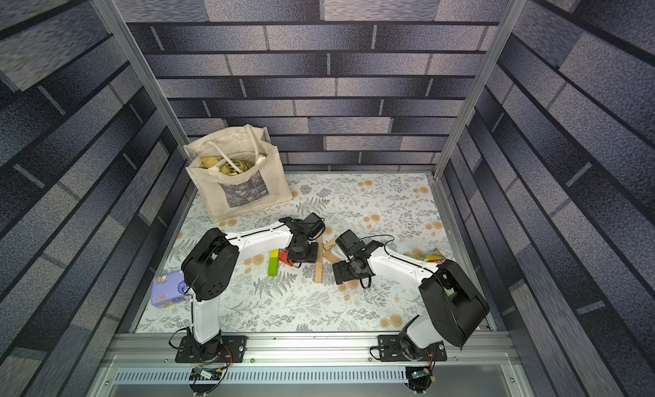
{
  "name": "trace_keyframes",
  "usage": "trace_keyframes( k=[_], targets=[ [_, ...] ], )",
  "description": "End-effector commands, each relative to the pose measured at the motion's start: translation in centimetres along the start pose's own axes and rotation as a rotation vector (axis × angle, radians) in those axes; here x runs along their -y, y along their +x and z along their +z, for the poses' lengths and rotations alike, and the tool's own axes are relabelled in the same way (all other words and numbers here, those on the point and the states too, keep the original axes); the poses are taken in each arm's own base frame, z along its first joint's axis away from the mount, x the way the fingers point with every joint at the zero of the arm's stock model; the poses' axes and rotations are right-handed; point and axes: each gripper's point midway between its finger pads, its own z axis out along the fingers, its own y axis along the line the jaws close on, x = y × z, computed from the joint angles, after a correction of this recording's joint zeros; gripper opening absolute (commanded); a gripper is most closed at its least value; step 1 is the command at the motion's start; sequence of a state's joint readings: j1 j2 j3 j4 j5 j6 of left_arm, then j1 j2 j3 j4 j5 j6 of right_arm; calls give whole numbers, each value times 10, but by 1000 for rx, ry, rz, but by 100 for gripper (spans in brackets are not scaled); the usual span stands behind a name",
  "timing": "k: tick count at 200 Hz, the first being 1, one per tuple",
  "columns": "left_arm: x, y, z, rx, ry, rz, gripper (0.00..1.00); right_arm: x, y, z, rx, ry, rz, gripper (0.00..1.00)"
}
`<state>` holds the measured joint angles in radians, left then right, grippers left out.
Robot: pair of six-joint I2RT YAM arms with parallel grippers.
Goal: Assemble the letter k with building blocks
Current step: Adjust the building block at the center of the board, then reset both arms
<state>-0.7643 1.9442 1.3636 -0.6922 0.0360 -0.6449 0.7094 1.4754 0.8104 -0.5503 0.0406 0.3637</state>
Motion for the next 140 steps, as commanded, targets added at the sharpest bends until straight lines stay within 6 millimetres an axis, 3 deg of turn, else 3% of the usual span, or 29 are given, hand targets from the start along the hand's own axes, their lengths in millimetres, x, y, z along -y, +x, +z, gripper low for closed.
trace_keyframes(
  k=[1,11,27,49,70,92,120,140],
  targets=[
    [18,-34,-67,190,85,128,61,0,-17,-20,50,22,15,96],
    [22,-41,-88,244,107,188,71,-3,-26,-28,81,15,22,96],
    [24,-51,-124,333,125,274,98,-8,-44,-46,145,5,29,98],
    [2,-66,-167,430,98,318,100,-7,-69,-71,255,19,36,100],
    [-45,-78,-191,499,81,264,100,-1,-83,-90,331,16,56,100],
    [-109,-79,-205,553,83,127,100,22,-84,-106,382,47,102,100],
    [-185,-64,-211,619,89,-90,100,61,-78,-122,438,108,150,100],
    [-228,-46,-210,665,-7,-201,100,89,-78,-137,535,202,149,100]
  ],
)
